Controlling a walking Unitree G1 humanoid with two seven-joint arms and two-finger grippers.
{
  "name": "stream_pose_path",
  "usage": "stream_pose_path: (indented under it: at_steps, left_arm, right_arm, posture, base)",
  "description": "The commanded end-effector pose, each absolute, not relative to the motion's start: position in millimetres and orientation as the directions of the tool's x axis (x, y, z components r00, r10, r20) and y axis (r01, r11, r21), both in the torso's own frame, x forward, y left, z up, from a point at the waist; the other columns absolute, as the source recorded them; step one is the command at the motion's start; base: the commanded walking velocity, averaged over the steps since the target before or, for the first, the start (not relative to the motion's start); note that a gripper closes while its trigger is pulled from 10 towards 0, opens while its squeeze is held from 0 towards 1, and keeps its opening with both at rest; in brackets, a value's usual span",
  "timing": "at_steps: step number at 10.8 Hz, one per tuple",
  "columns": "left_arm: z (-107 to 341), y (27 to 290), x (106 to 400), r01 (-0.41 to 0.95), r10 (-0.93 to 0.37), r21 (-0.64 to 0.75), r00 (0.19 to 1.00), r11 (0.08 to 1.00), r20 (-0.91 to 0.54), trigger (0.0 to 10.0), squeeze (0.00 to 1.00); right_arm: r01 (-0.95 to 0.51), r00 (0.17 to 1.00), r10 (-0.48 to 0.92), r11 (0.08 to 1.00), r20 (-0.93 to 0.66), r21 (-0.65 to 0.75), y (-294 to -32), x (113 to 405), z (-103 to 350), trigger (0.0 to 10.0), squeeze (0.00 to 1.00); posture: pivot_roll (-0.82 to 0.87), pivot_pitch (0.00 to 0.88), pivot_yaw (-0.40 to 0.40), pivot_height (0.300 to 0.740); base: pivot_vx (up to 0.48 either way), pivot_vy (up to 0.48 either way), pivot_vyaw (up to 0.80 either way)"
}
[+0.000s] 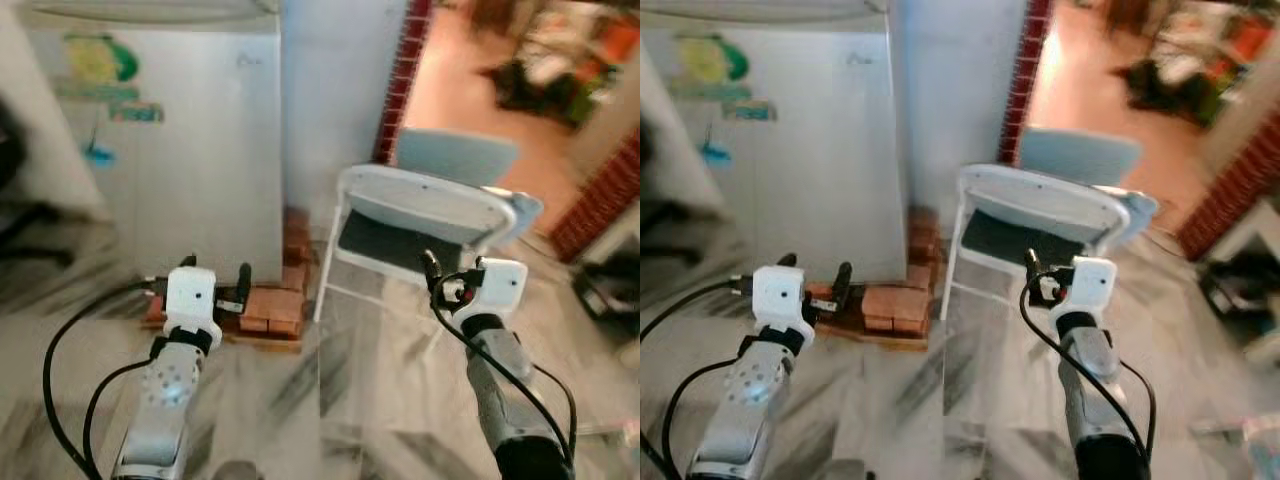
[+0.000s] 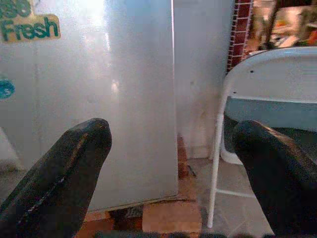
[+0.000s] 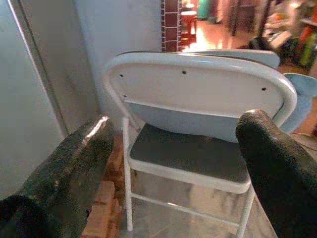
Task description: Restocking fridge
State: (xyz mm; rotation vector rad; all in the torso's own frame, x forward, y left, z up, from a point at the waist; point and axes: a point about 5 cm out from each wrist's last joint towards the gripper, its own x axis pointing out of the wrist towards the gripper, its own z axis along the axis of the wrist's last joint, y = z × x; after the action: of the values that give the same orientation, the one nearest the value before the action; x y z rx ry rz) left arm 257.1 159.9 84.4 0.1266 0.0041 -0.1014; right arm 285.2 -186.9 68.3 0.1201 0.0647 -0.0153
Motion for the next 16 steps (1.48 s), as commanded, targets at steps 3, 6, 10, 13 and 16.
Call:
stream_pose_path:
  at_steps: [3, 6, 10, 13, 16]
  left_arm:
    - [81, 158, 256, 0.125, -0.122, 0.123, 0.992, 0.985, -0.028, 10.0, 0.0]
    - [80, 156, 257, 0.125, -0.123, 0.114, 0.992, 0.986, -0.024, 10.0, 0.0]
    - [78, 155, 256, 0.15, -0.148, 0.103, 0.988, 0.983, -0.033, 10.0, 0.0]
    - [69, 160, 257, 0.189, -0.179, 0.113, 0.98, 0.975, -0.089, 10.0, 0.0]
    - [75, 170, 261, 0.201, -0.195, 0.108, 0.978, 0.974, -0.07, 10.0, 0.0]
  right_arm:
    - [0.001, 0.999, 0.005, 0.993, -0.052, 0.114, -179, 285, 70, 10.0, 0.0]
    - [-0.007, 0.998, 0.013, 0.994, -0.055, 0.105, -179, 287, 71, 10.0, 0.0]
    - [-0.006, 0.998, 0.013, 0.995, -0.063, 0.101, -180, 287, 69, 10.0, 0.0]
    - [0.0, 0.999, 0.004, 0.996, -0.049, 0.095, -184, 292, 74, 10.0, 0.0]
    - [0.004, 1.0, -0.002, 0.996, -0.024, 0.088, -186, 299, 81, 10.0, 0.0]
  posture:
    - [0.12, 0.037, -0.066, 0.74]
    - [0.12, 0.036, -0.068, 0.74]
    - [0.12, 0.037, -0.067, 0.74]
    - [0.12, 0.055, -0.061, 0.74]
    - [0.12, 0.051, -0.053, 0.74]
  base:
    - [0.0, 0.48, -0.8]
    - [0.0, 0.144, -0.8]
    - [0.0, 0.0, -0.8]
    - [0.0, 0.0, -0.8]
    - [0.0, -0.104, -0.8]
